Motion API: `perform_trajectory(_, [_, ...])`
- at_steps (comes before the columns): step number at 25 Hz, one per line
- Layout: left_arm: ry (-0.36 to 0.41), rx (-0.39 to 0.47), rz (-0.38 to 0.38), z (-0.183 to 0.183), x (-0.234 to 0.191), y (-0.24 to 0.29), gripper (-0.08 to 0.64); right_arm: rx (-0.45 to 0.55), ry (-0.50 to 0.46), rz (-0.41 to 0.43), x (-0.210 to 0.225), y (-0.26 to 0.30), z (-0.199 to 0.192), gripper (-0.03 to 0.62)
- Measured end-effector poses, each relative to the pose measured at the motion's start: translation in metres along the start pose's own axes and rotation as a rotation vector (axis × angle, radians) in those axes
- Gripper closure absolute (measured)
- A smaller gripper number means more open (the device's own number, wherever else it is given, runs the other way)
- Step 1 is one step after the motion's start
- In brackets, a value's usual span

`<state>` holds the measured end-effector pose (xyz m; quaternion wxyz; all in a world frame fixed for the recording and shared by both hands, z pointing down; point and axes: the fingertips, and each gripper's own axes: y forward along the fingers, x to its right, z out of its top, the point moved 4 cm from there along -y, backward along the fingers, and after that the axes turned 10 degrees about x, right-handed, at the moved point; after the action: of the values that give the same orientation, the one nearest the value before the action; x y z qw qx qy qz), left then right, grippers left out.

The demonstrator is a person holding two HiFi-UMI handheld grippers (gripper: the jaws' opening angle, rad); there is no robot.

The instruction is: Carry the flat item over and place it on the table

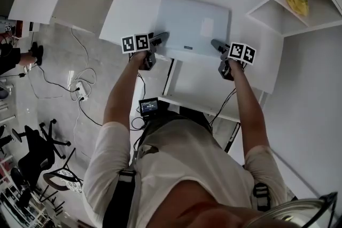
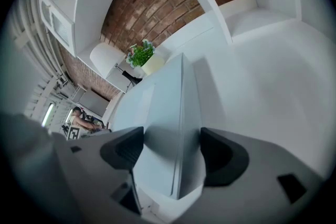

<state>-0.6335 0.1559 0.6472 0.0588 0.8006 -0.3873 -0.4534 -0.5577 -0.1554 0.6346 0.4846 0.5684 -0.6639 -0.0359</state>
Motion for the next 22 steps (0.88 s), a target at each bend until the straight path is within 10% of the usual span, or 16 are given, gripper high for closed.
perform_trajectory(22, [0.035, -0.052, 0.012, -0.016, 0.004, -0.08, 0.239, -0.092, 0.027, 0.141, -0.041, -0.016, -0.055, 0.236])
